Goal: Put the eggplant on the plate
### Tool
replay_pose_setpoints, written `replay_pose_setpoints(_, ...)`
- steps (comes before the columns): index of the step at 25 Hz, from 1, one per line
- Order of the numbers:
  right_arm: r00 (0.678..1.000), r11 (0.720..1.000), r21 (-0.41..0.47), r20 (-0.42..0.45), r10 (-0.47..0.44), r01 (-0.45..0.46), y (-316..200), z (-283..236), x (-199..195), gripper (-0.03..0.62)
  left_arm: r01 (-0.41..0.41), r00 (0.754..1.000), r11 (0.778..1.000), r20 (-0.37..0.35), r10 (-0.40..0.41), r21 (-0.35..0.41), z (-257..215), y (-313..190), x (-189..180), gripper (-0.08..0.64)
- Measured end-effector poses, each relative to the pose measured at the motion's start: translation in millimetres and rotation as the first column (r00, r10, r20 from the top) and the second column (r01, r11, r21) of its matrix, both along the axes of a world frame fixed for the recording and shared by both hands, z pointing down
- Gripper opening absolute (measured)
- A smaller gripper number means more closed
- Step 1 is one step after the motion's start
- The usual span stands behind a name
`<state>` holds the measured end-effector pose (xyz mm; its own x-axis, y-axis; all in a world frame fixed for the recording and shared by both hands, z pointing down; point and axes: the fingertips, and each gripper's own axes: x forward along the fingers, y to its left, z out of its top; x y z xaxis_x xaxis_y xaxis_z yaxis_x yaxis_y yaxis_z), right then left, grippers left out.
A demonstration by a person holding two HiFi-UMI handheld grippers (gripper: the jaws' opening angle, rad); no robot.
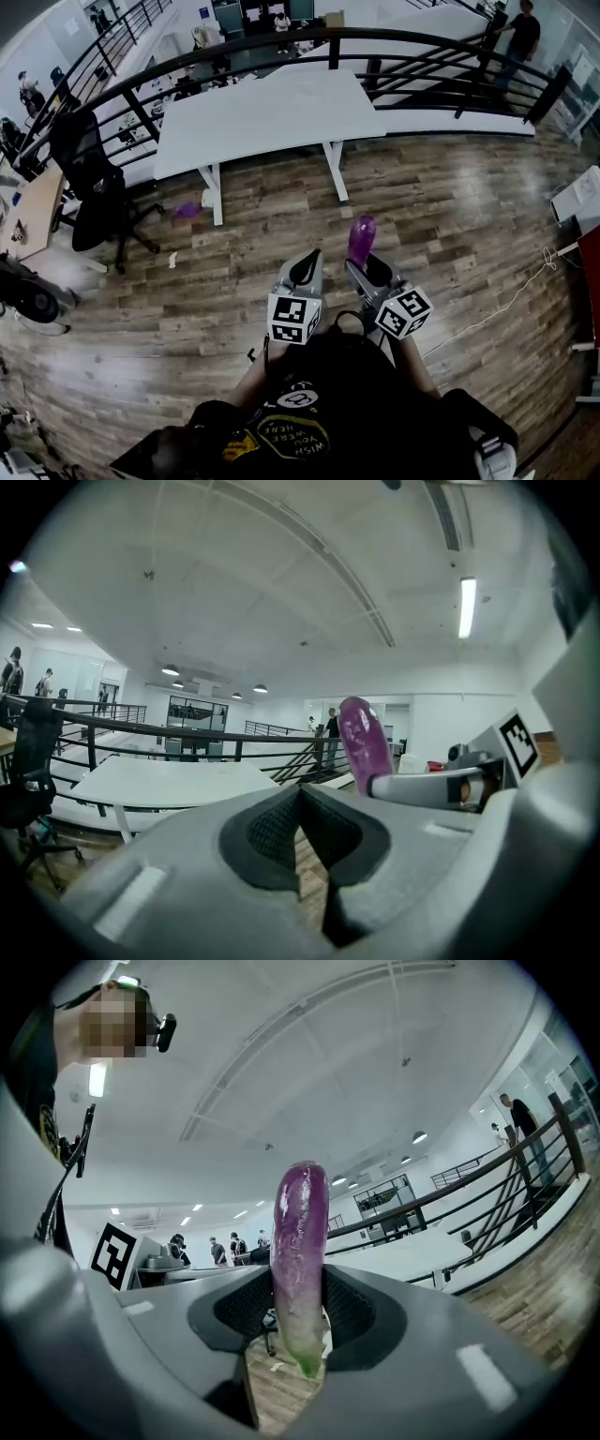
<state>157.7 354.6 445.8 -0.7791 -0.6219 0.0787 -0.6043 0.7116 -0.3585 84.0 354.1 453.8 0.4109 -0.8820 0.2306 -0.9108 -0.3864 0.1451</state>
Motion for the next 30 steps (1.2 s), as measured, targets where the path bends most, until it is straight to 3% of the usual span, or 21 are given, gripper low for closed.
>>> replay_pose_setpoints(13, 1.000, 1.000, -0.009, 0.002, 0.004, -0.004, -8.3, 5.6, -45.1, 0.175, -0.010, 1.000, 1.000, -0.028, 0.009, -0.017, 10.8, 3.1, -40.4, 0.005)
replay_pose_setpoints(20, 0.999, 0.996, -0.083, 0.041, 0.026, -0.022, 4.2, 24.9, -58.0, 0.175, -0.063, 0.998, 0.995, -0.037, 0.060, -0.072, 32.3, 7.5, -42.4, 0.005)
replay_pose_setpoints(30, 0.999, 0.996, -0.089, 0.046, 0.020, -0.015, -67.4, 27.5, -43.2, 0.175, -0.064, 0.997, 0.997, -0.050, 0.061, -0.048, 31.1, -72.3, -24.9, 0.005)
